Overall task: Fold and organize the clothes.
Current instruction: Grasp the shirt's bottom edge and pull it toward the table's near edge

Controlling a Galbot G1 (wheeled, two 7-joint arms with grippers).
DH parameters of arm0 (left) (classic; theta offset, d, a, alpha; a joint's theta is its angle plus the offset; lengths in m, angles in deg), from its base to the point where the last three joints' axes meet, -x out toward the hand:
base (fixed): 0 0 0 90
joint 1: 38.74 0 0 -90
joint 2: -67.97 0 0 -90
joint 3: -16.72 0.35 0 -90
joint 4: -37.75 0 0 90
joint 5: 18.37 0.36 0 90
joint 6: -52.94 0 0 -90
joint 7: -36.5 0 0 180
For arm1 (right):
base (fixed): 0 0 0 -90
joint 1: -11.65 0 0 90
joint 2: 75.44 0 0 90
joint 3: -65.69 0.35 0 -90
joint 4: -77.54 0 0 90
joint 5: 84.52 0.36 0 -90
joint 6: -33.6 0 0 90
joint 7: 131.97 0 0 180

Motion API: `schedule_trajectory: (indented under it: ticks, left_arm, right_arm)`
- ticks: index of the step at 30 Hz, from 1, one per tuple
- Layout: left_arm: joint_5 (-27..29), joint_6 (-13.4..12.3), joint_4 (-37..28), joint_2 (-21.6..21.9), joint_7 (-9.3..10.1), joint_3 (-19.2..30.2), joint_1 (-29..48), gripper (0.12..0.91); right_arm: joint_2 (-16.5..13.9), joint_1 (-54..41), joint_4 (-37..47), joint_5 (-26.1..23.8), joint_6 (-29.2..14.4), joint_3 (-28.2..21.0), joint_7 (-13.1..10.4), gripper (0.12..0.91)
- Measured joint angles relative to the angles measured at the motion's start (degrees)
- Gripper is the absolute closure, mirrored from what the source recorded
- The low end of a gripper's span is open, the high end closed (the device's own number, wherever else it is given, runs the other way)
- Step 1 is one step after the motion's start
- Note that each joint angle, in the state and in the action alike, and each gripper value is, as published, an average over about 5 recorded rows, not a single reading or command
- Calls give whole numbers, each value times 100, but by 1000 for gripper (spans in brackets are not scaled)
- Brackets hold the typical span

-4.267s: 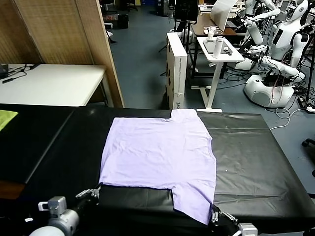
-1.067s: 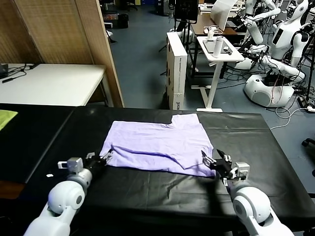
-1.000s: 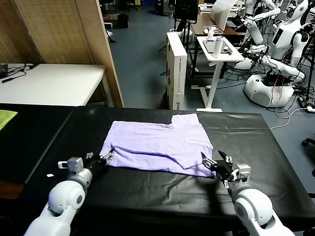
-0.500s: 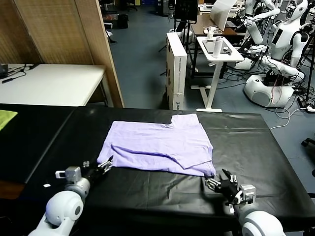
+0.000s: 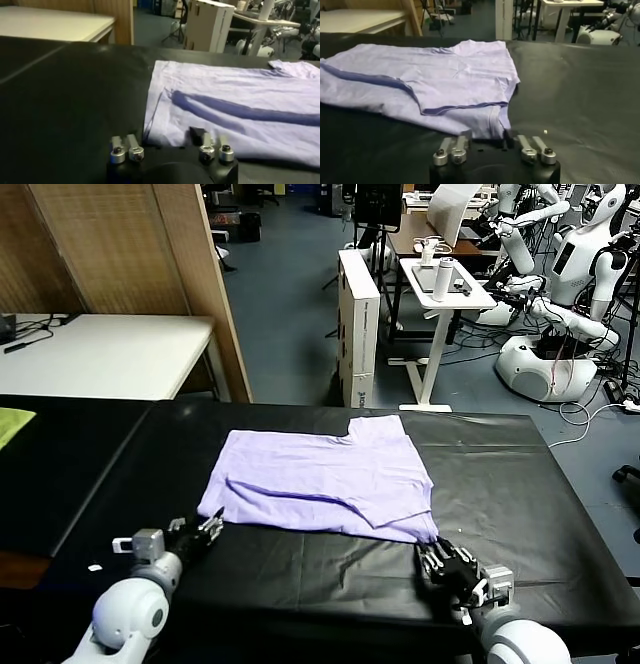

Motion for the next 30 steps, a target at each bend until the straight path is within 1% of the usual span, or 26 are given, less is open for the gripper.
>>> schedule_trajectory:
  ticks: [3, 4, 6, 13, 17, 21, 25, 27, 28, 30]
  left_arm:
    - [1, 6, 44, 10, 9, -16, -45, 816]
    - [0, 12, 68, 18, 19, -29, -67, 847]
    - [-5, 31, 123, 38, 52, -61, -116, 871]
    - [-35, 108, 461, 101, 188, -246, -454, 873]
    - [-18, 136, 716, 90, 236, -379, -808, 873]
    - [6, 185, 981, 41, 299, -519, -1185, 873]
    - [31, 206, 1204, 3, 317, -654, -1522, 873]
    - [39, 207, 1277, -17, 319, -708, -1659, 873]
    - [42, 210, 1306, -26, 320, -730, -1716, 873]
    - [48, 226, 1360, -43, 322, -763, -1807, 873]
  right_arm:
    - [-66, 53, -99, 80, 212, 38, -148, 886]
    - [-95, 81, -145, 102, 299, 61, -200, 886]
    - [-155, 149, -252, 126, 454, 109, -284, 886]
    - [-300, 576, -707, 93, 705, 321, -395, 886]
    - [-307, 856, -972, 36, 820, 412, -457, 886]
    - [-302, 1072, -1138, -7, 858, 440, -466, 886]
    - [-273, 1184, -1190, -16, 876, 411, -466, 881]
    - [-267, 1214, -1223, -10, 902, 401, -469, 837]
    - [-268, 1228, -1242, -7, 920, 400, -470, 796]
    - [-275, 1262, -1284, -3, 956, 401, -478, 681]
